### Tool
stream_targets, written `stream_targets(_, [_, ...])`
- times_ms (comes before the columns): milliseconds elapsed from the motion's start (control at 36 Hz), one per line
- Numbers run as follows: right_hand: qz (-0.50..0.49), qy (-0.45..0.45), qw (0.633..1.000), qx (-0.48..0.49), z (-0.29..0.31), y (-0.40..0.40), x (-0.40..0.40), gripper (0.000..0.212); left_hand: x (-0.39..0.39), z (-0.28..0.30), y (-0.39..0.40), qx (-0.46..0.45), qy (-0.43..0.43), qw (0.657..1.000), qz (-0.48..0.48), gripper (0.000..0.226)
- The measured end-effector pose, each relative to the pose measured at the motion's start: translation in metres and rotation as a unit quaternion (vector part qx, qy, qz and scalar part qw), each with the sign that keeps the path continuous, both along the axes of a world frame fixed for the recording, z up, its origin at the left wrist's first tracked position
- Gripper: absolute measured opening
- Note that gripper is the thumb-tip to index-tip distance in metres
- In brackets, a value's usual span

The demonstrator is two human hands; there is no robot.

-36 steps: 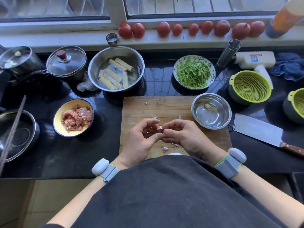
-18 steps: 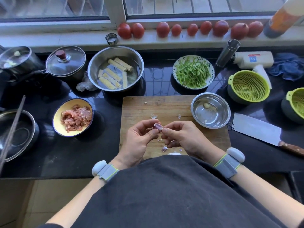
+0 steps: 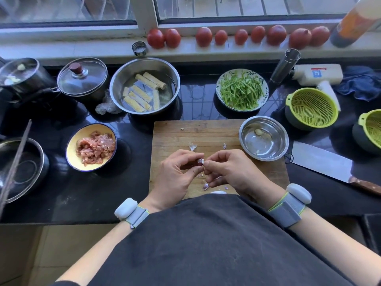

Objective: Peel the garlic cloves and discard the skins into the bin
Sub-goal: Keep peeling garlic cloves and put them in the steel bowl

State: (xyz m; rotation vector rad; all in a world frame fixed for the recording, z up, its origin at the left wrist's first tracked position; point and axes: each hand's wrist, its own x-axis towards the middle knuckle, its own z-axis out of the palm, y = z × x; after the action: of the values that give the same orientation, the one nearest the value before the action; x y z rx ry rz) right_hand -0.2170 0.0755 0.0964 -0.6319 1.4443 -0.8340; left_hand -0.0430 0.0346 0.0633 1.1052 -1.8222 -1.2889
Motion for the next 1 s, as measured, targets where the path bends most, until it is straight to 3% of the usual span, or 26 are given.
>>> stream_targets(361, [0.098, 0.034, 0.995, 0.015, 0.003, -0.003, -0.01, 0.012, 0.002, -0.001, -0.001, -0.031, -0.038, 0.997, -0.054, 0.031])
stream_targets(528, [0.06, -0.002, 0.998, -0.019, 0.002, -0.002, -0.009, 0.013, 0.0, 0.0, 0.002, 0.119, 0.045, 0.992, -0.012, 0.028])
stream_targets(694, [0.046, -0.034, 0.998, -0.012, 0.003, -0.002, -0.005, 0.017, -0.002, 0.001, 0.003, 0.088, 0.023, 0.996, 0.017, 0.024])
stream_targets(861, [0.06, 0.041, 0.996, -0.042, -0.003, -0.002, 0.005, 0.01, -0.006, 0.001, 0.0, 0.008, -0.033, 0.999, 0.001, 0.02])
stream_targets(1000, [0.038, 0.101, 0.991, -0.084, -0.007, -0.004, 0.002, 0.017, -0.005, -0.002, 0.001, 0.114, 0.01, 0.993, 0.012, 0.022])
